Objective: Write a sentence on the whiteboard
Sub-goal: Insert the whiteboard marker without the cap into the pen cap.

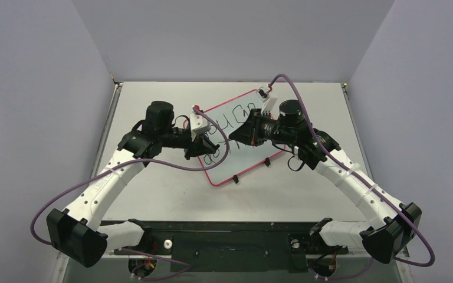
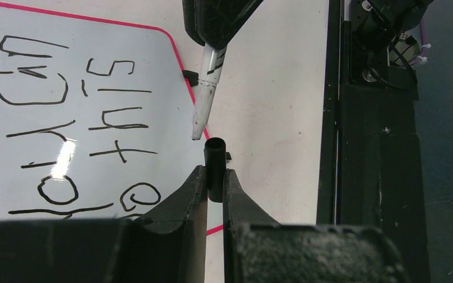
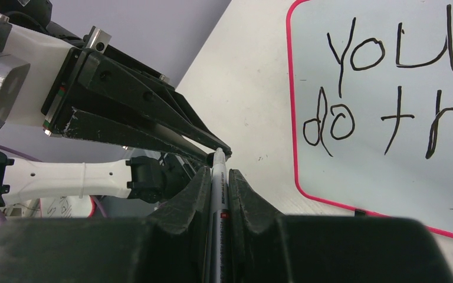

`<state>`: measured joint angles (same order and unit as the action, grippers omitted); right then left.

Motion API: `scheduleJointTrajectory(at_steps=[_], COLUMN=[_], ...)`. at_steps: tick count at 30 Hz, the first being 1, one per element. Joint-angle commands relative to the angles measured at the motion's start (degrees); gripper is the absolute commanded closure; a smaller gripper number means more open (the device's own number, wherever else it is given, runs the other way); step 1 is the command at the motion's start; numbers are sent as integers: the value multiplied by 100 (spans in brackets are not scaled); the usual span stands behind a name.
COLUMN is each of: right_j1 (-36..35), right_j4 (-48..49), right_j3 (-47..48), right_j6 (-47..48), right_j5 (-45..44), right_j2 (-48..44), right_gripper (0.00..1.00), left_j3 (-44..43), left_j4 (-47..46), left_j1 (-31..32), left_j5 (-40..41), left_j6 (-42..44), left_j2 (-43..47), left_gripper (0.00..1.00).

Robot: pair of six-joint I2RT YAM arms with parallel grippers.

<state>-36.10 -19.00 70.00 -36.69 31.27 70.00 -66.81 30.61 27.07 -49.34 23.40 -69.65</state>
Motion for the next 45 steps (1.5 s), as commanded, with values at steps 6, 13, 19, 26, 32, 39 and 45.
scheduleJointTrajectory(at_steps=[6,13,19,26,32,39,45], right_j1=[-25,-25,-23,-21,-30,-59,-141], right_j4=[129,150,173,178,202,205,111], right_j3=[185,129,137,26,-74,-164,-125], right_j6=[43,31,13,31,39,64,125], right_j5=[-111,-93,-85,-99,-129,-155,-200], right_j2=[-171,-220,-300,-291,-280,-208,-82], right_gripper=[100,100,100,100,100,100,100], left_j3=[-376,-368,-371,-443,-480,-501,-613], left_j4=[-42,-76,-23,-126,-206,-291,-125], left_j1=[35,35,35,35,35,56,138], left_j5=[-94,-84,-63,-23,-11,-5,-36], left_j6=[158,105,124,53,-6,-78,19], left_j2=[6,-83,-162,-182,-196,-207,-269], left_gripper=[100,100,100,100,100,100,100])
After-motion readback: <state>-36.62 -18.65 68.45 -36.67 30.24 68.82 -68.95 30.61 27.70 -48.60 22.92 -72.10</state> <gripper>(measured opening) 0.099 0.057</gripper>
